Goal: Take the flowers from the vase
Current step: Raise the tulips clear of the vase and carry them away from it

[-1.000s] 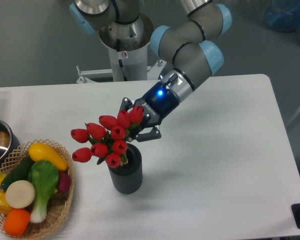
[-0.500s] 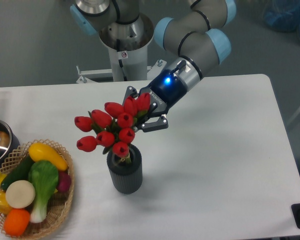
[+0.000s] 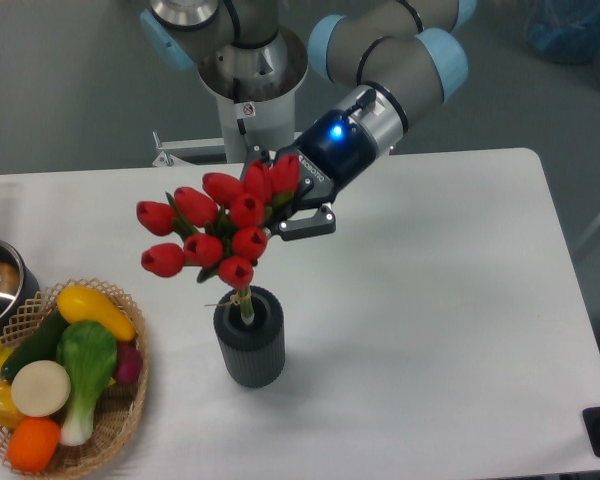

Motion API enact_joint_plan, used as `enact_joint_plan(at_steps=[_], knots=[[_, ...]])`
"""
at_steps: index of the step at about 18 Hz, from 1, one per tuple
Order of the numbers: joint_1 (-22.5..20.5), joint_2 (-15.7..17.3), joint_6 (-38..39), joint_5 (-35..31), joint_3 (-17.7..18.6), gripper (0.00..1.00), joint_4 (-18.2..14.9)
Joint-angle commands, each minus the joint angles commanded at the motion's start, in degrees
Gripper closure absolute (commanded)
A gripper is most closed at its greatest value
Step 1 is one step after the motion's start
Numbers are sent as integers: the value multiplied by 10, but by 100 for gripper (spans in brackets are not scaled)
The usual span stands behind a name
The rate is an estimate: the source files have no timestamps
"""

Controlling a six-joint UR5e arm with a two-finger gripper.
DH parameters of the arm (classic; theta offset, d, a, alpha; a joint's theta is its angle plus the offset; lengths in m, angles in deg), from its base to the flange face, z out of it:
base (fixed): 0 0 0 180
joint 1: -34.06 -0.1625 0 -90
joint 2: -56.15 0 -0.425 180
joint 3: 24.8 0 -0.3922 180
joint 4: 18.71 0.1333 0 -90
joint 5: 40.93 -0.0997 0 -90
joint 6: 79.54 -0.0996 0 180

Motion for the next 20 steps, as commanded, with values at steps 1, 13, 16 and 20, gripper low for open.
enact_joint_plan(at_steps=[1,13,16,20], knots=[[0,4,4,1,0,78,0],[-22,12,55,14,-53,78,0],[-38,-1,60,14,-69,79,-1],[-61,-24,58,12,-85,79,-1]])
